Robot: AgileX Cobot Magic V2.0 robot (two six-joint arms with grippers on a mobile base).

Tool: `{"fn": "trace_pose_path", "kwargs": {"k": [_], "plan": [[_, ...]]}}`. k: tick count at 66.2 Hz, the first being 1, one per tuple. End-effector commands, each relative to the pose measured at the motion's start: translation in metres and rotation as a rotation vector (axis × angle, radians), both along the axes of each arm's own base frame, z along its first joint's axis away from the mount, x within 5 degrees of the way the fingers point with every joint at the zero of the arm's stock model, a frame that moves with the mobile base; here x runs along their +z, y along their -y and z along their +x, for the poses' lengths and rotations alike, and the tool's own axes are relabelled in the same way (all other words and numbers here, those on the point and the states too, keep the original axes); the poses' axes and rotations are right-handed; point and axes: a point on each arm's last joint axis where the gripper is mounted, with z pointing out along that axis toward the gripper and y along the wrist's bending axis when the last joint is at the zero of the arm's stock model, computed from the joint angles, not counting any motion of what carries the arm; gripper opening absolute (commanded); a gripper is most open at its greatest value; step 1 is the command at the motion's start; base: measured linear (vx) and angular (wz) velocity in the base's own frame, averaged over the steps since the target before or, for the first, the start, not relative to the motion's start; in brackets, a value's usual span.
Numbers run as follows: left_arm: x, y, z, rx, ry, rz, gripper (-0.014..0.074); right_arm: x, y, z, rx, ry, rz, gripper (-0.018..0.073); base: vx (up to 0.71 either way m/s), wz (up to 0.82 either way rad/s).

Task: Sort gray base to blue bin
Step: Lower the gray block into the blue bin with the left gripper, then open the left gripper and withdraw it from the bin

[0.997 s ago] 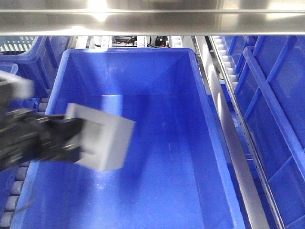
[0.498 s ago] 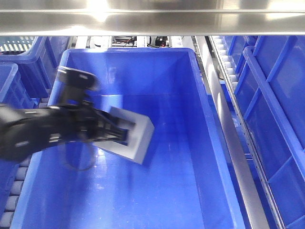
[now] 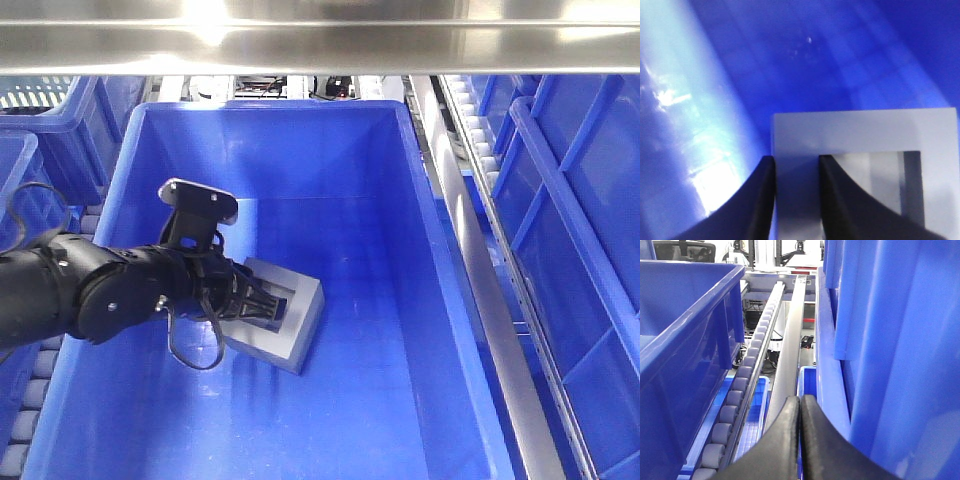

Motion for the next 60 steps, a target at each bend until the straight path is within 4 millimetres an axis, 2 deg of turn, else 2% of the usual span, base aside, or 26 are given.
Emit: {"fn": "trace_pose_path", "kwargs": {"k": [1,11,17,31,45,60], "plan": [[0.031,0.006,0.004,0.0,0.131,-0.096,0.0307,0.003,0.0,0.0,-0.004,0.076,-0.012,-0.0009,0.0,0.0],[0.031,0.005,0.003,0.0,0.115,-0.086,0.0395,0.003,0.0,0.0,-0.004,0.076,-0.012,-0.0009,0.0,0.0],[0.034,0.003,-0.001,0.001,0.095,-0.074,0.0405,0.003,0.0,0.0,-0.004,0.076,-0.012,-0.0009,0.0,0.0],[0.064,-0.011,-0.021,-0.006,0.121,-0.07,0.0398,0.003,0.0,0.0,-0.004,0.076,-0.012,-0.0009,0.0,0.0],[0.089,-0.033,-0.057,-0.009,0.196,-0.104,0.0398,0.003,0.0,0.0,-0.004,0.076,-0.012,-0.0009,0.0,0.0],[0.105,-0.067,-0.111,-0.008,0.286,-0.159,0.0398,0.003,0.0,0.0,-0.004,0.076,-0.012,-0.0009,0.0,0.0]]}}
